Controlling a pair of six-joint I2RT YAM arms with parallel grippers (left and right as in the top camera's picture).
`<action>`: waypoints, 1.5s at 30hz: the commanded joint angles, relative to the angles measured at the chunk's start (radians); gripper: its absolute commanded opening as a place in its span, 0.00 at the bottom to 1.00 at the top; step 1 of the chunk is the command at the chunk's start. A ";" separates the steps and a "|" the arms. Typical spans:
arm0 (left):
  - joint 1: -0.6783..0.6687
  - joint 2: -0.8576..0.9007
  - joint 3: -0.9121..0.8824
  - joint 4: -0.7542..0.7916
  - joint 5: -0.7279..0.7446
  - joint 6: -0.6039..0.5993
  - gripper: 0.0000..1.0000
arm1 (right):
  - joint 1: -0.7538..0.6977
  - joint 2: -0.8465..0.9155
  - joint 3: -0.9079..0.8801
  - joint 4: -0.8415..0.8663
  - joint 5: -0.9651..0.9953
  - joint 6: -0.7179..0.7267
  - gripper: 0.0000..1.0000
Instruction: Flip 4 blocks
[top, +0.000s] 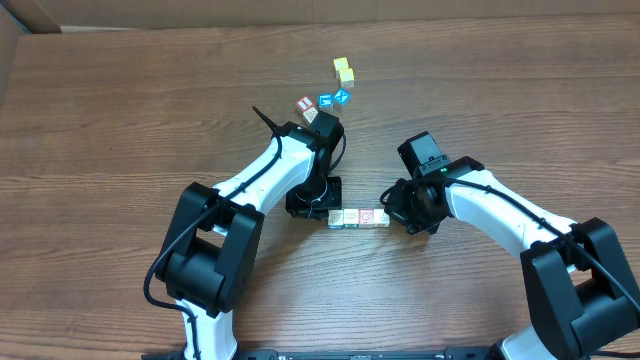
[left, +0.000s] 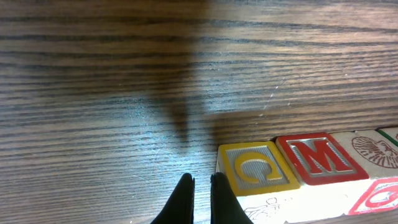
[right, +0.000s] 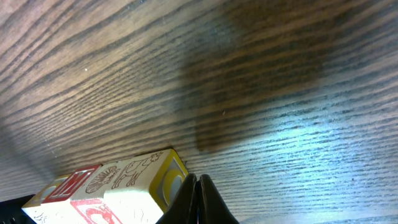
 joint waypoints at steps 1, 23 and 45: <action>-0.007 0.011 -0.005 0.004 0.011 -0.010 0.04 | 0.001 0.009 -0.008 0.001 -0.013 0.024 0.04; -0.006 0.011 -0.005 0.060 0.010 -0.011 0.04 | 0.036 0.009 -0.022 0.039 -0.019 0.122 0.04; -0.004 0.011 -0.005 0.185 -0.046 -0.011 0.04 | 0.149 0.009 -0.022 0.080 -0.006 0.403 0.04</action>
